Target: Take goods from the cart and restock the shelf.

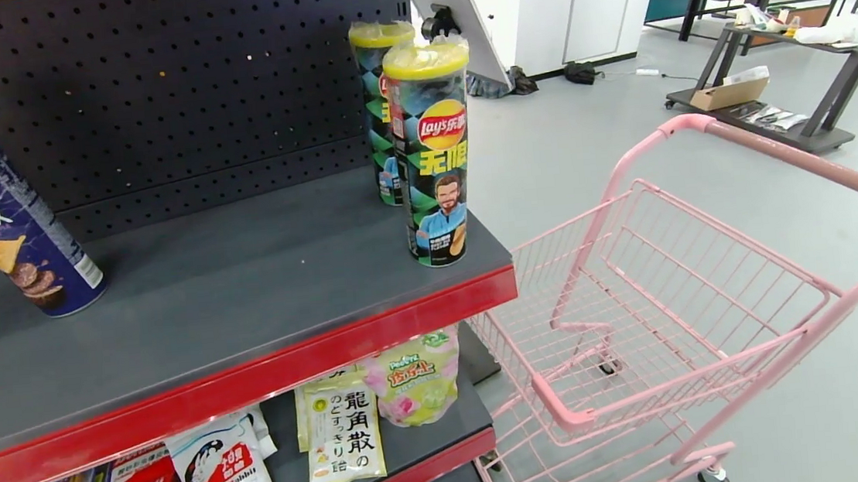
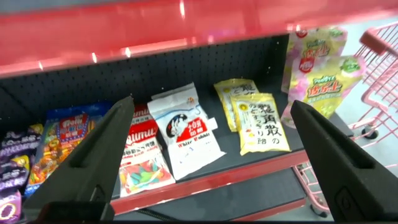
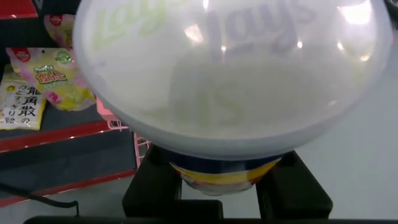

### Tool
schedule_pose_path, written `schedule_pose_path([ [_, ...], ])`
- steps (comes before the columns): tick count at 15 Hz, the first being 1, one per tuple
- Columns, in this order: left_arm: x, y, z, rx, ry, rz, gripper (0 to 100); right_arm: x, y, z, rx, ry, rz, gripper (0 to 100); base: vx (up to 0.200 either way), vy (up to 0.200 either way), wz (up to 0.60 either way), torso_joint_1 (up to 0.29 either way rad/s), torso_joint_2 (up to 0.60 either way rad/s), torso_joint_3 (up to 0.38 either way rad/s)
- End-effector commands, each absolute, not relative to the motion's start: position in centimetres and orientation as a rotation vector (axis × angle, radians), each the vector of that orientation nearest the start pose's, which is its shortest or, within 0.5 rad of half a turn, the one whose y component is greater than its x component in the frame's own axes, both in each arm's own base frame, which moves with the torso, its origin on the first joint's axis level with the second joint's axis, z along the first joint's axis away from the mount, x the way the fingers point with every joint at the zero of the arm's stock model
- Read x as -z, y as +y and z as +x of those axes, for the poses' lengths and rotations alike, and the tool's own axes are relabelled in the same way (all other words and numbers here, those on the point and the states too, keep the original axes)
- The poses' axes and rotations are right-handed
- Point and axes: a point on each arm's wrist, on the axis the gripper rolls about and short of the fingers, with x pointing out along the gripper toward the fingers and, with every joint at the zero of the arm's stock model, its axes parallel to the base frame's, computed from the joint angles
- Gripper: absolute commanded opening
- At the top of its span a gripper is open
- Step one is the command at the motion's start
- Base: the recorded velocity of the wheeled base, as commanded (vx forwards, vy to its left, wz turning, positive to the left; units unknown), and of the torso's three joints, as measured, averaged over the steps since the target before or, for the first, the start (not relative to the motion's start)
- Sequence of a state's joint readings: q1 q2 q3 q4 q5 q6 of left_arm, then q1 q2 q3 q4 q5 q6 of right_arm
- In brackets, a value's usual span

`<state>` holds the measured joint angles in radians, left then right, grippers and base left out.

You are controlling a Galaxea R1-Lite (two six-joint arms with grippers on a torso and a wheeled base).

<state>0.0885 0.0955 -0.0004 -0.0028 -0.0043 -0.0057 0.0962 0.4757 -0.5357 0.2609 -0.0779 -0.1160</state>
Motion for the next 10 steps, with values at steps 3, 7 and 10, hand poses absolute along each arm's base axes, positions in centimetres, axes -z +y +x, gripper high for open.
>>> schedule_pose_path([
  [3,-7.8,-0.1,-1.5,-0.085,0.092,-0.01,100,-20.4,-0.1,0.6,-0.029,0.207,-0.136,0,0.0,0.0,0.0,0.212,-0.6,-0.382],
  [7,-7.8,-0.1,-1.5,-0.085,0.092,-0.01,100,-21.3,-0.1,0.9,-0.036,0.197,-0.146,0,0.0,0.0,0.0,0.192,-0.47,-0.29],
  [10,-7.8,-0.1,-1.5,-0.085,0.092,-0.01,100,-21.7,0.0,1.4,-0.036,0.209,-0.161,0,0.0,0.0,0.0,0.162,-0.39,-0.232],
])
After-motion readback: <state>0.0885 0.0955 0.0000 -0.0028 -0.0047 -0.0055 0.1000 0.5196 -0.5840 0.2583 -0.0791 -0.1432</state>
